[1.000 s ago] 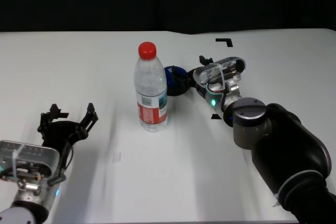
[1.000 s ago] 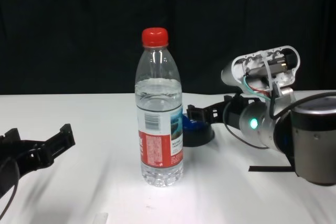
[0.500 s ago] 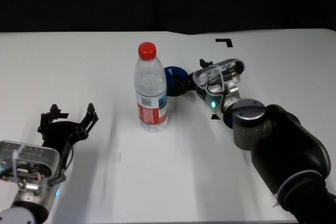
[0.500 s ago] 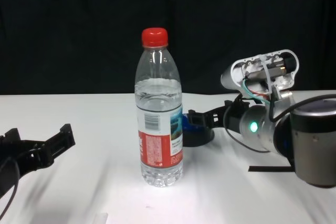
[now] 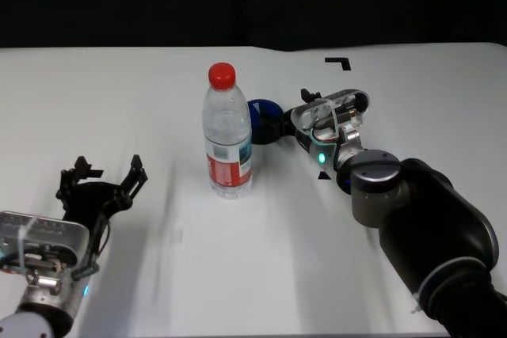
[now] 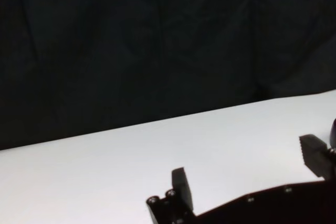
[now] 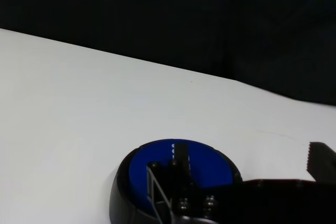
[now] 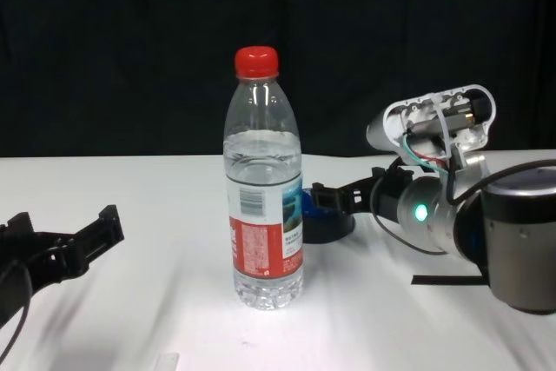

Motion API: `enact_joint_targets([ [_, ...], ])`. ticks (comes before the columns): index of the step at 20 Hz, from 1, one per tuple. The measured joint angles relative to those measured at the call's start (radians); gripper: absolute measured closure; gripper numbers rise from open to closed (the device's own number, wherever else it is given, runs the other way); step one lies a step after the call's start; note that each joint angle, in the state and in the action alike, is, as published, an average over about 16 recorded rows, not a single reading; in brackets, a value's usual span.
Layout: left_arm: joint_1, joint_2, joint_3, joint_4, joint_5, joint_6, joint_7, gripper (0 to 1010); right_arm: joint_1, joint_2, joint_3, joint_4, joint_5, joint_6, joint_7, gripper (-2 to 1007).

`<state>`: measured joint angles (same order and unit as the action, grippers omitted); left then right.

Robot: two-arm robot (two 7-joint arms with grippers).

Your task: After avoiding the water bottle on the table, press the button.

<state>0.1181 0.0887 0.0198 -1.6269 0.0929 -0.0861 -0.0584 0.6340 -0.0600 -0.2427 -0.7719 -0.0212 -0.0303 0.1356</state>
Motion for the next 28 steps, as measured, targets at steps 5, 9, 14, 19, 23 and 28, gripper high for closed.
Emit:
enact_joint_targets([
  [5, 0.0, 0.0, 0.0, 0.0, 0.0, 0.0, 0.0, 7, -0.002, 0.0, 0.005, -0.01, 0.006, -0.008, 0.003, 2],
  [9, 0.0, 0.0, 0.0, 0.0, 0.0, 0.0, 0.0, 7, -0.006, 0.001, 0.009, -0.027, 0.013, -0.017, 0.005, 2],
  [14, 0.0, 0.0, 0.0, 0.0, 0.0, 0.0, 0.0, 7, -0.016, 0.003, 0.014, -0.058, 0.021, -0.029, 0.007, 2],
  [19, 0.0, 0.0, 0.0, 0.0, 0.0, 0.0, 0.0, 7, -0.029, 0.006, 0.017, -0.093, 0.028, -0.039, 0.006, 2],
  [23, 0.0, 0.0, 0.0, 0.0, 0.0, 0.0, 0.0, 7, -0.044, 0.009, 0.02, -0.123, 0.033, -0.044, 0.003, 3],
  [28, 0.0, 0.0, 0.0, 0.0, 0.0, 0.0, 0.0, 7, -0.069, 0.014, 0.026, -0.167, 0.04, -0.047, -0.002, 2],
])
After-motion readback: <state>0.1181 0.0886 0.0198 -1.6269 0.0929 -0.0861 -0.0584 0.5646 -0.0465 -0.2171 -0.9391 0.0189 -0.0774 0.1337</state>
